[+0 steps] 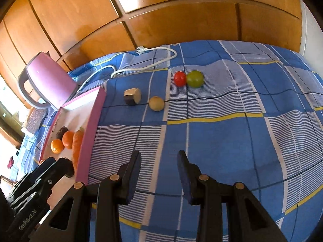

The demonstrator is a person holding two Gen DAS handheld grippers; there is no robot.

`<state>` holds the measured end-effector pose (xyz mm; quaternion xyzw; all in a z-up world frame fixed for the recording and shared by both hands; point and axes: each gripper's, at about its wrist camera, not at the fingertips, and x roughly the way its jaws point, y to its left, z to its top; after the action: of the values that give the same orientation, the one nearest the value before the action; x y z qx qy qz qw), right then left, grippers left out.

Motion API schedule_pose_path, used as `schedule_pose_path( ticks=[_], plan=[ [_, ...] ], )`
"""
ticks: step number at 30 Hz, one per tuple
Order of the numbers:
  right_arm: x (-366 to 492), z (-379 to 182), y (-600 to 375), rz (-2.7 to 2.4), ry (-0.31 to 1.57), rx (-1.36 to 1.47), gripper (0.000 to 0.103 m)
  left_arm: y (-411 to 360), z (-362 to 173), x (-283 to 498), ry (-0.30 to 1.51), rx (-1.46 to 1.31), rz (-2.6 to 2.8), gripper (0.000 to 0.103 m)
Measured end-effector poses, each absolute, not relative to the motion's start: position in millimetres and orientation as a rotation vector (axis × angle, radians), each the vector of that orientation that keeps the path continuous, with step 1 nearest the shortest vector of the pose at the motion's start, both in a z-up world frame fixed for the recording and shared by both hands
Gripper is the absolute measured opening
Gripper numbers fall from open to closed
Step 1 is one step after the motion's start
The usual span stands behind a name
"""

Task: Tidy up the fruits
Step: 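Withdraw both open grippers from the tray toward the wooden cube and ball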

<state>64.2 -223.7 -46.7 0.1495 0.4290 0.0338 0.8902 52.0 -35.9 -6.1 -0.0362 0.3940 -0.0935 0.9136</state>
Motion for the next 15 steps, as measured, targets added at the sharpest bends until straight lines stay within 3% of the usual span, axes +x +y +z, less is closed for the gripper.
schedule_pose_path(
  ticks=[15],
  plan=[
    [94, -51, -223, 0.096, 0.887, 0.248, 0.037, -54, -9, 89, 0.830, -0.069, -0.207, 0.048]
  ],
)
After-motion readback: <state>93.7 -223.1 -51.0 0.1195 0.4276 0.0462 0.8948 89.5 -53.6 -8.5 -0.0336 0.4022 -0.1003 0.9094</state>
